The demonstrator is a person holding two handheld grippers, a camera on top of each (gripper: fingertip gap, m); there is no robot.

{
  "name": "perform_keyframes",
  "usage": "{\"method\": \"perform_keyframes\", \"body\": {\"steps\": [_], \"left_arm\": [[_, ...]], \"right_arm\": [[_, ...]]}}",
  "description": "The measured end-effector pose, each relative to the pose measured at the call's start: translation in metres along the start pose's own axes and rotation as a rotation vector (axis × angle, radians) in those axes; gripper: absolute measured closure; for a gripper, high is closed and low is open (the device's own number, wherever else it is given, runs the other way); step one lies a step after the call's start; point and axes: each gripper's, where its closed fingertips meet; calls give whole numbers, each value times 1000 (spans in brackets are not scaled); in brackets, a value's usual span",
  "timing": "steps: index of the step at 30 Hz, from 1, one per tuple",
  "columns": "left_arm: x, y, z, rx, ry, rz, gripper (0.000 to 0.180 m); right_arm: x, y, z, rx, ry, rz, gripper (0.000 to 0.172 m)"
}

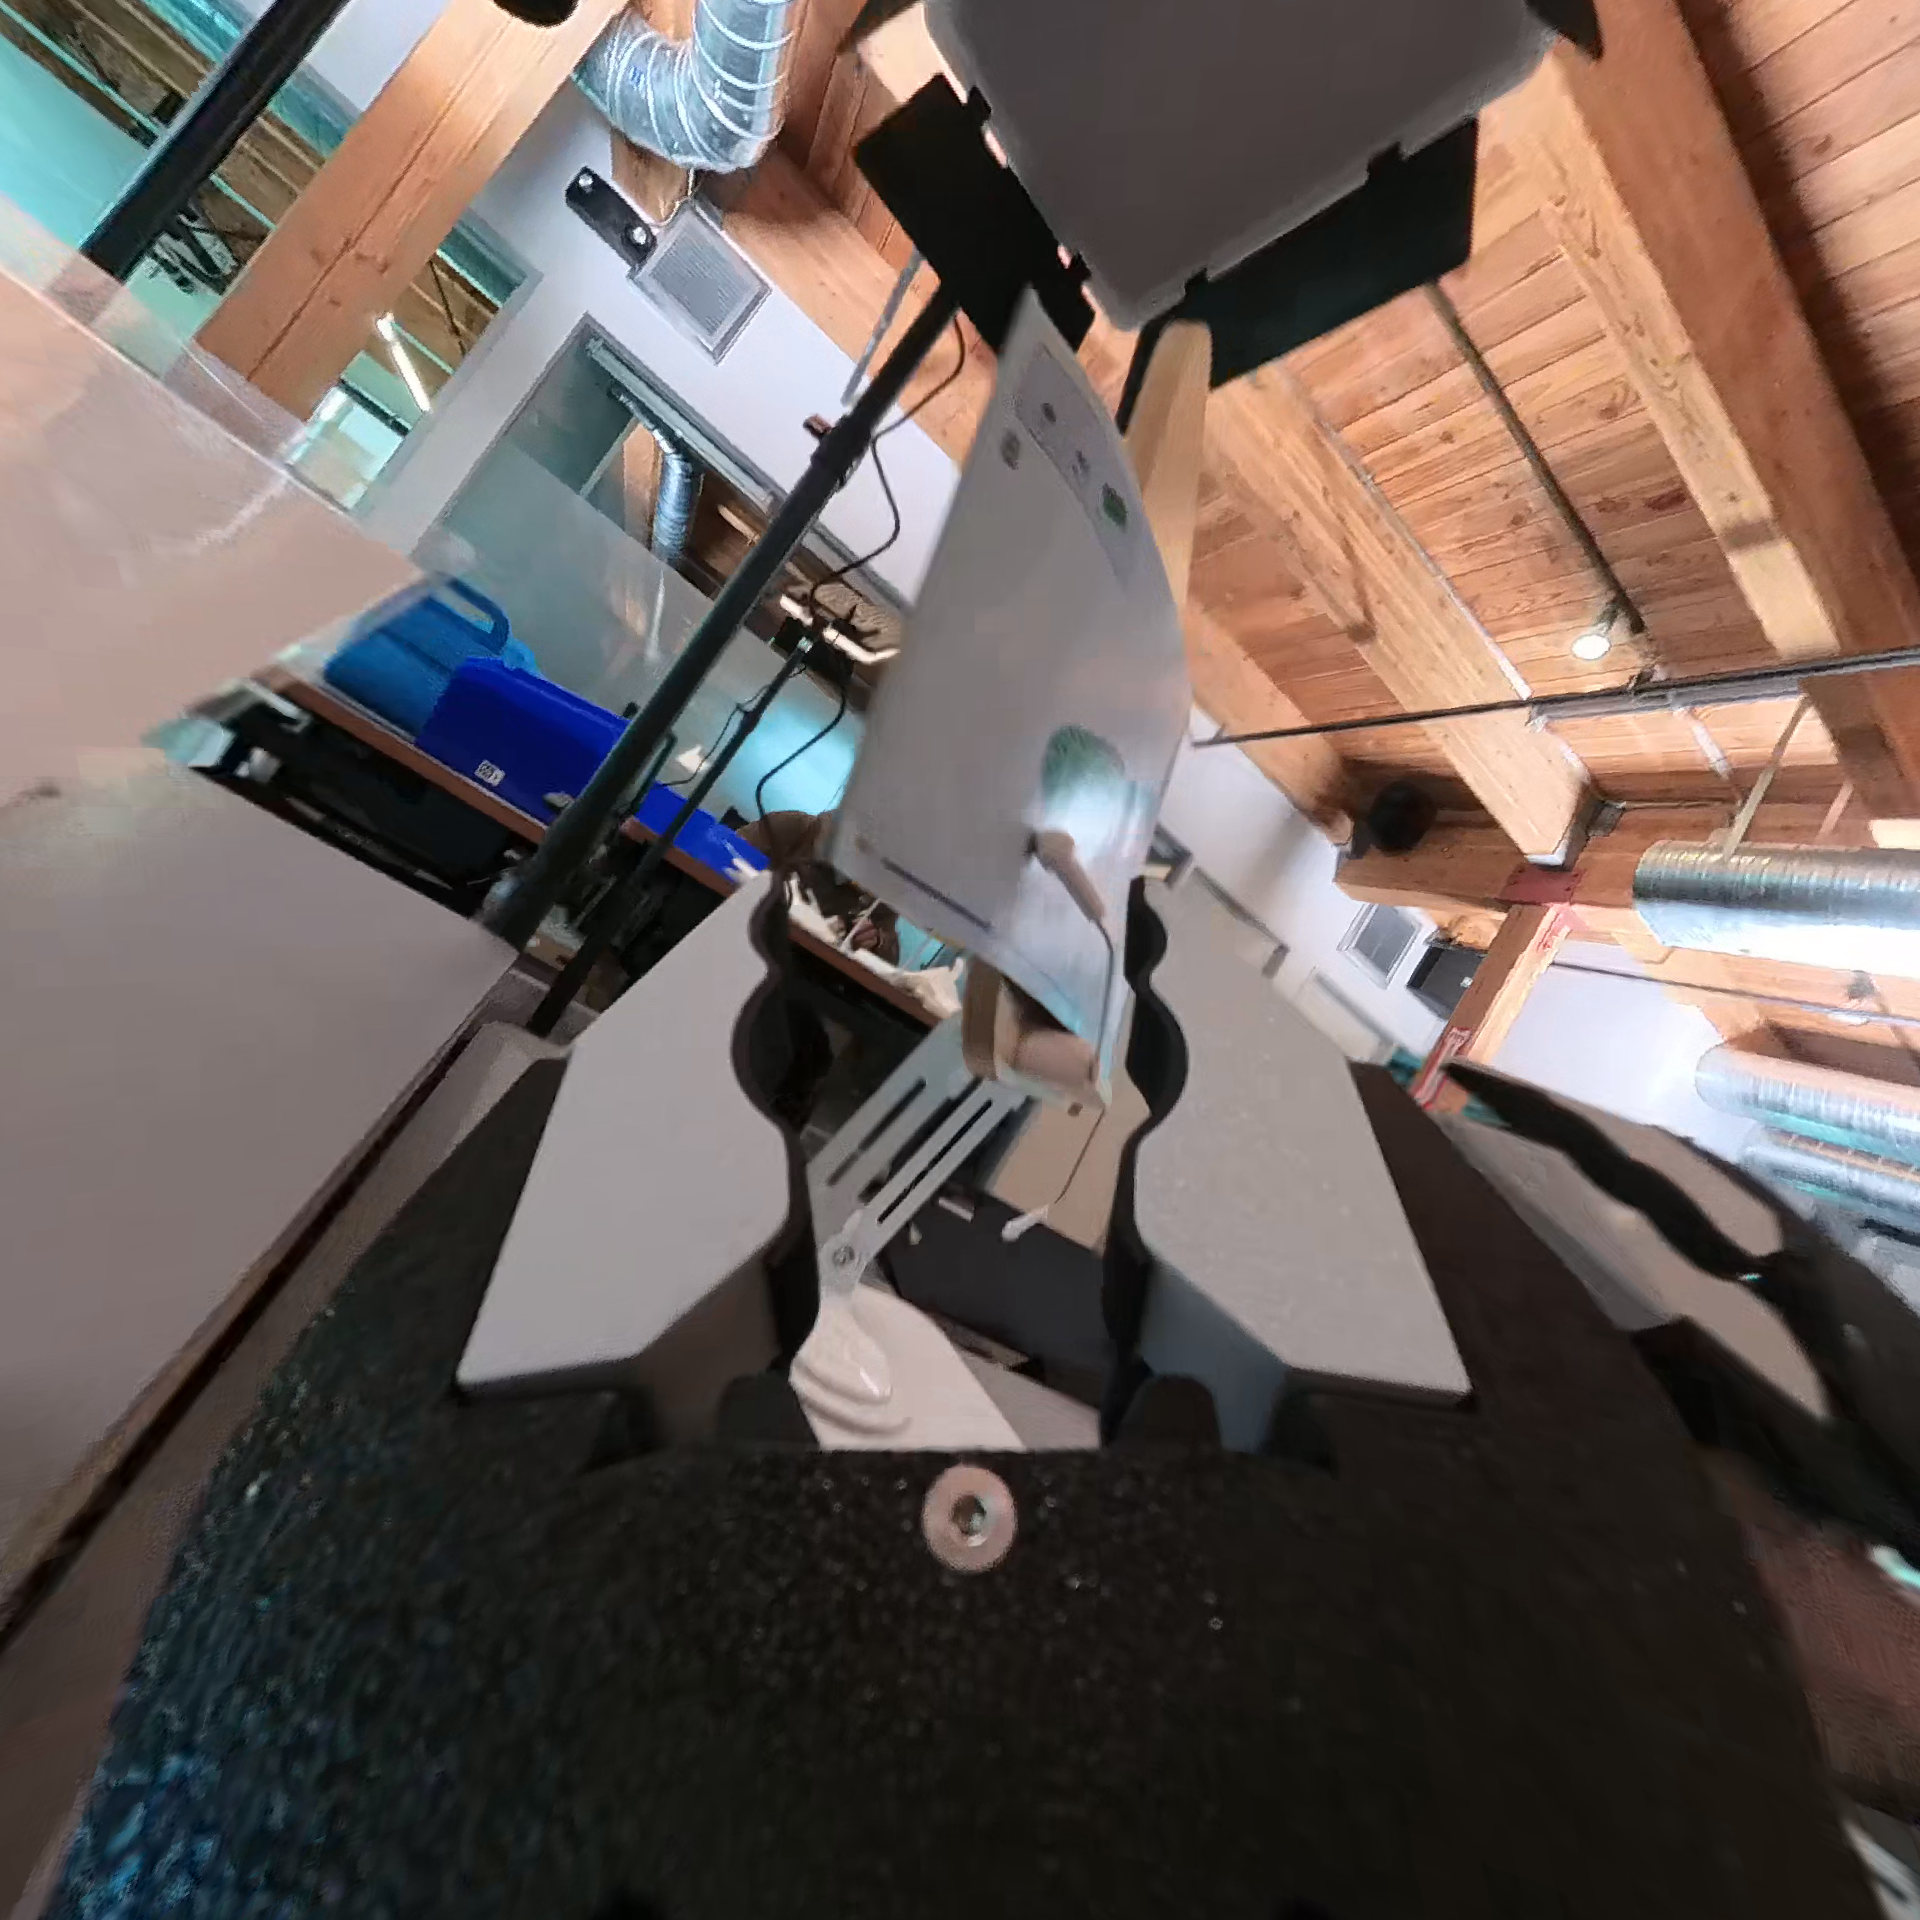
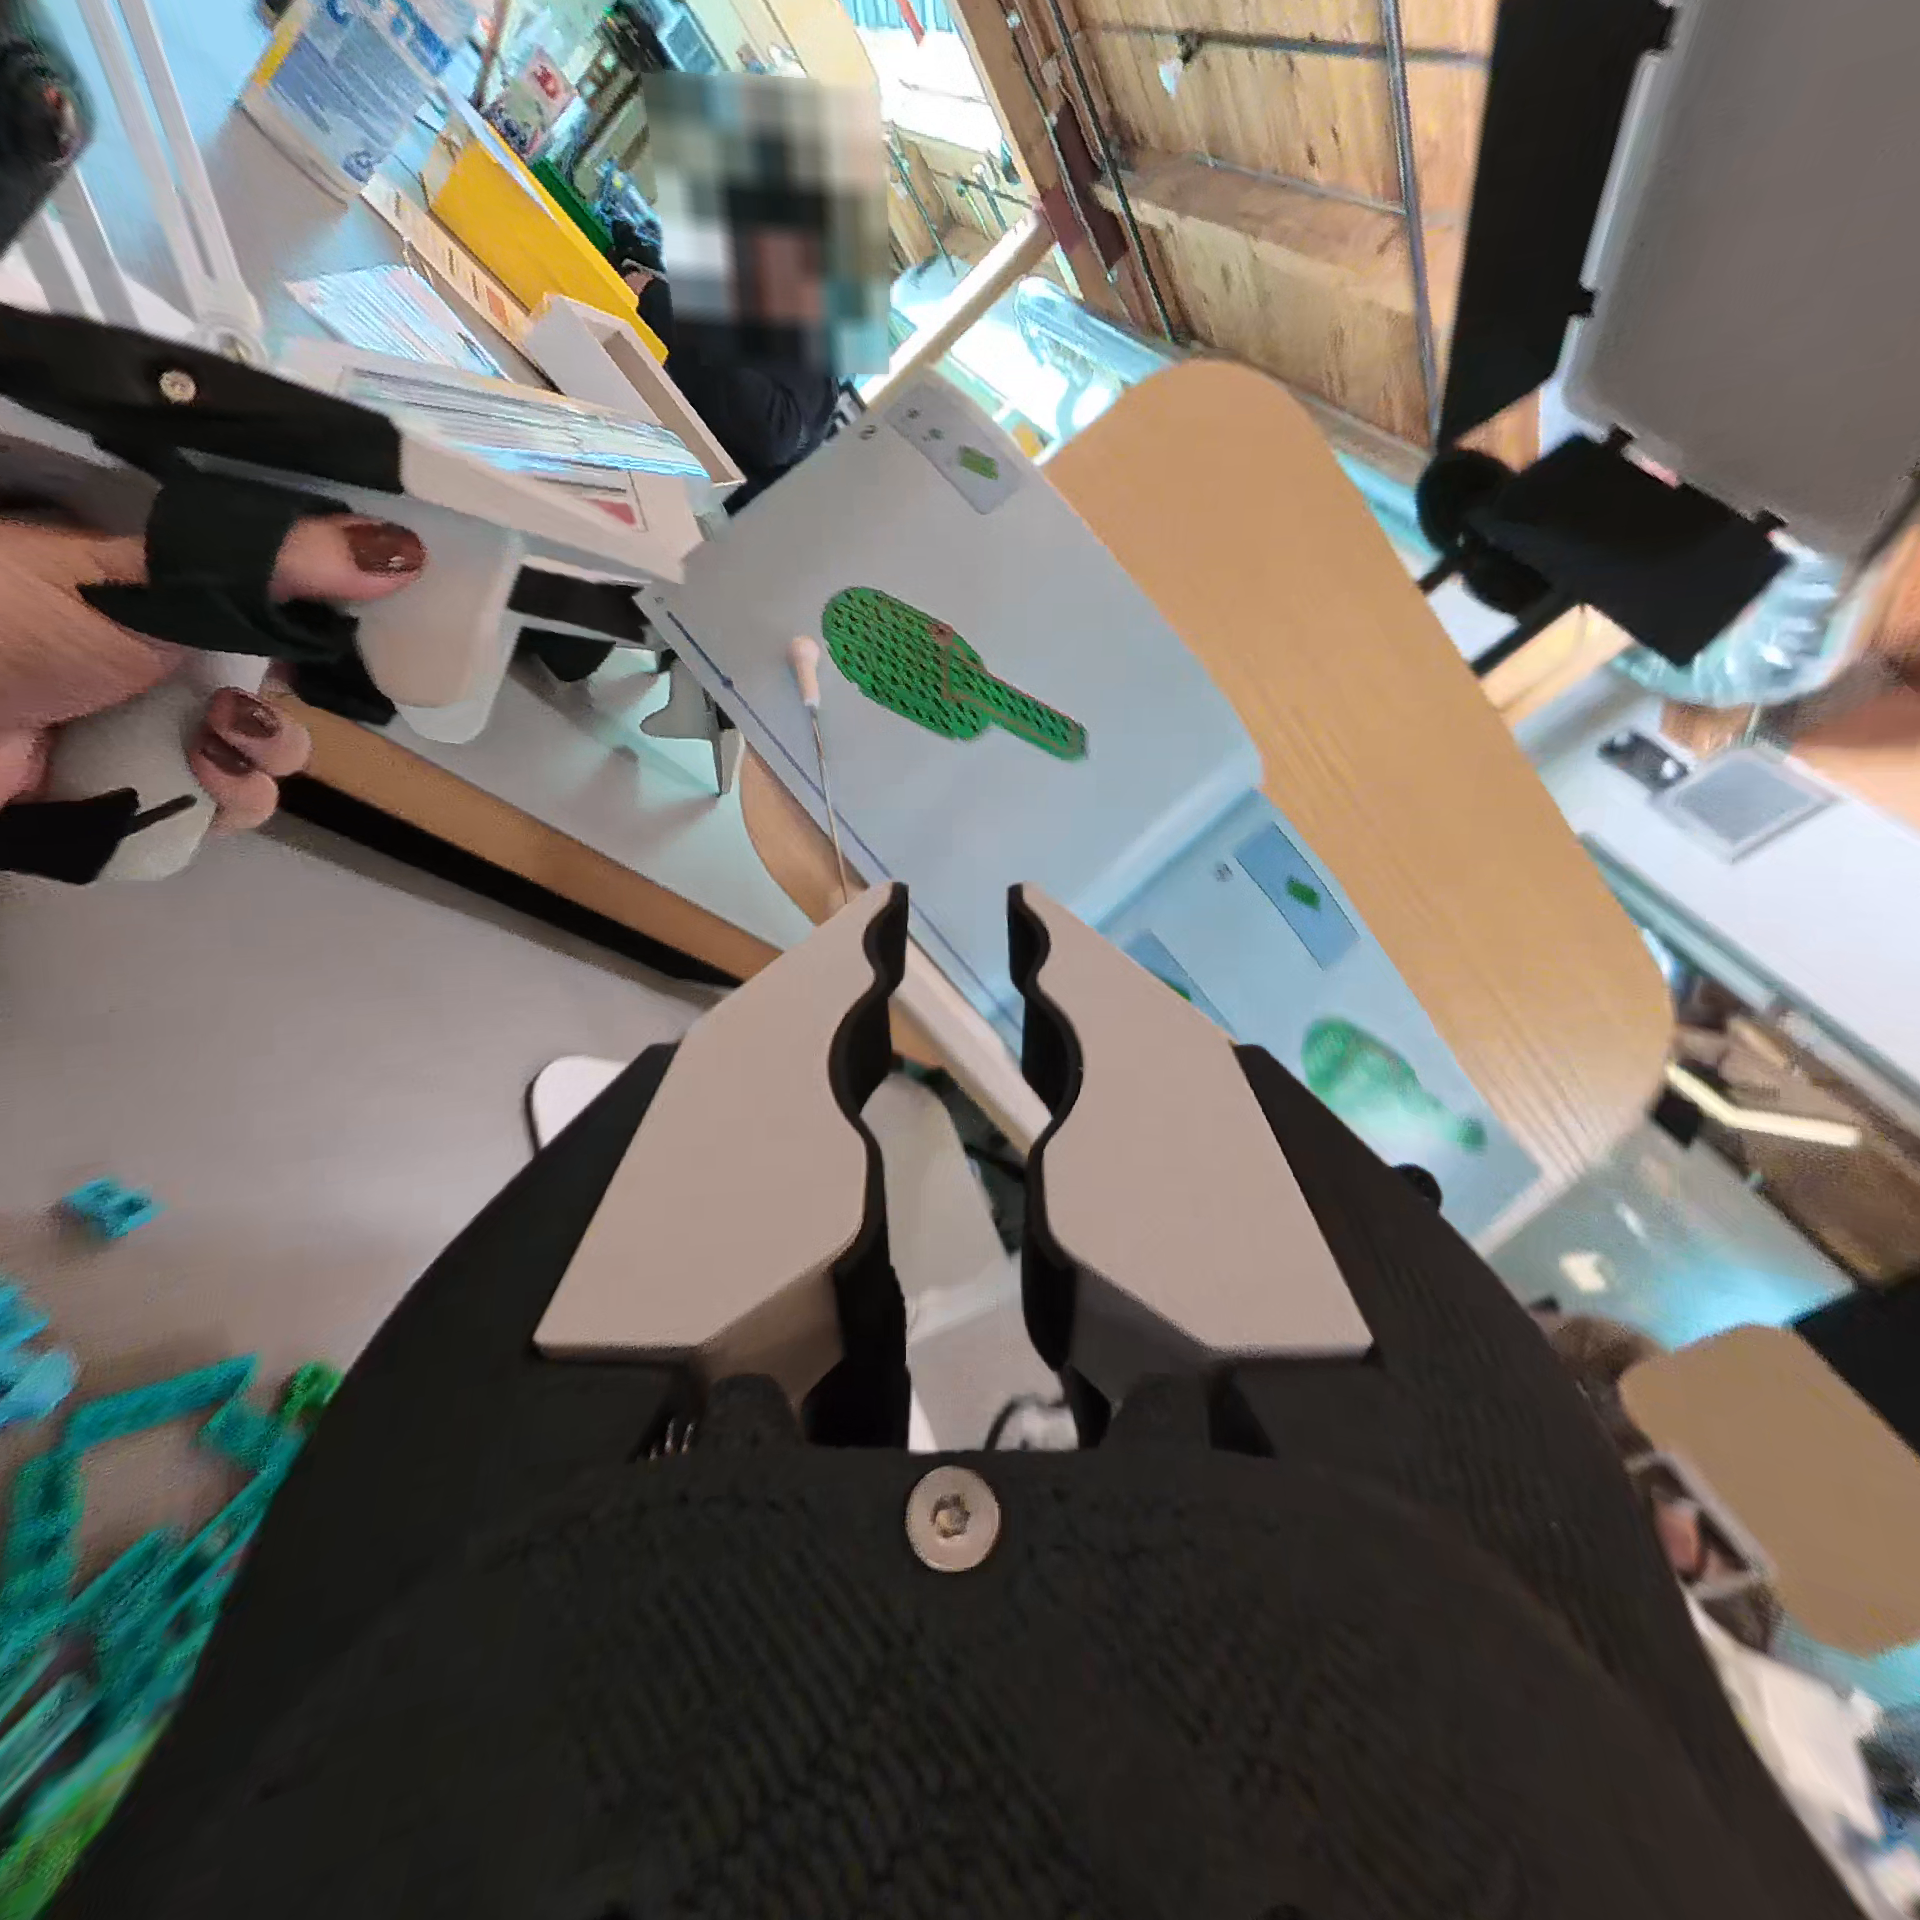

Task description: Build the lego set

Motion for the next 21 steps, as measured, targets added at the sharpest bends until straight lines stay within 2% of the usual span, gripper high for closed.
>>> {"method": "perform_keyframes", "body": {"steps": [4,7,12,14,18,21], "left_arm": [[-12,-19,-24,79,119,74,117],[-23,-32,-50,97,163,145,110],[-56,-58,-119,-10,267,237,114],[-69,-70,-137,-20,334,251,112],[-92,-95,-168,-44,580,244,101],[-96,-92,-181,-54,732,239,87]], "right_arm": [[-10,-83,-20,-43,172,105,148],[-22,-151,-23,-100,235,174,147],[-49,-244,-11,-198,329,239,147],[-60,-270,-6,-260,326,263,147],[-90,-317,-17,-480,264,403,150],[-77,-321,-18,-468,376,326,151]]}}
Point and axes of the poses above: each gripper's, where its closed fingertips meet, y out along the fingers, x out of its top, z = x × y across the jaws, and after that the axes turned 2 degrees about -x, right-handed
